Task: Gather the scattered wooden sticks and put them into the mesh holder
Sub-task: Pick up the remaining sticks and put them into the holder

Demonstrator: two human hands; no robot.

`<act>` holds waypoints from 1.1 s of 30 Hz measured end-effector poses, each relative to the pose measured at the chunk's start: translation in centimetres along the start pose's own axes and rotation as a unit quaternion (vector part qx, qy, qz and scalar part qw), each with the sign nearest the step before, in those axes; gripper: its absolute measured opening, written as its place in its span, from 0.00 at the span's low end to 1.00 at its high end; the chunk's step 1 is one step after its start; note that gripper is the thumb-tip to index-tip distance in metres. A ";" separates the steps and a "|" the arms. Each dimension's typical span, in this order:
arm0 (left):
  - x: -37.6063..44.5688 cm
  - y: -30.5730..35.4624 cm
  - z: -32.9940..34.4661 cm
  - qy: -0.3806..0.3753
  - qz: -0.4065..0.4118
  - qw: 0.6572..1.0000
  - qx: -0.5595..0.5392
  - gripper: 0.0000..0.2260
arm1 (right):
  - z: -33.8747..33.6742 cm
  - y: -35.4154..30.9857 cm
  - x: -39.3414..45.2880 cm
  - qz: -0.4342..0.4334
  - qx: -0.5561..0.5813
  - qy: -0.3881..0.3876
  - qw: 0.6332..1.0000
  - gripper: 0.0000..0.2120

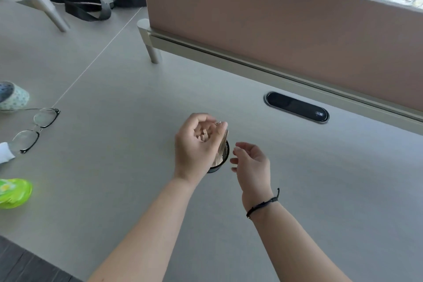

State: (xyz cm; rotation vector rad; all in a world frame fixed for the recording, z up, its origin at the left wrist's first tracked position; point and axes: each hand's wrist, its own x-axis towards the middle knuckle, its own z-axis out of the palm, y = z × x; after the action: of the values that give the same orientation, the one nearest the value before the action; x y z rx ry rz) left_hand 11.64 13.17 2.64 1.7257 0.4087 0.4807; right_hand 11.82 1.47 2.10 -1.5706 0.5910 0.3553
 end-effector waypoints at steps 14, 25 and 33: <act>0.2 -3.6 0.0 -0.056 0.129 0.975 0.173 0.17 | 2.1 4.0 -0.2 -0.245 -0.222 -0.147 0.932 0.43; 0.4 -2.5 0.7 -0.108 0.142 0.941 0.289 0.21 | 3.9 5.2 0.5 -0.385 -0.498 -0.044 0.776 0.30; 0.7 -3.1 0.5 -0.143 0.161 0.920 0.326 0.21 | 3.6 5.3 1.3 -0.392 -0.455 -0.056 0.797 0.35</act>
State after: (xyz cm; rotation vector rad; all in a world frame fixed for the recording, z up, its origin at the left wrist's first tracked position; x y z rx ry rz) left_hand 12.47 13.71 -0.46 2.4953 0.0620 0.3311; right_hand 10.28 4.81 -3.35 -2.5261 -0.4606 0.0701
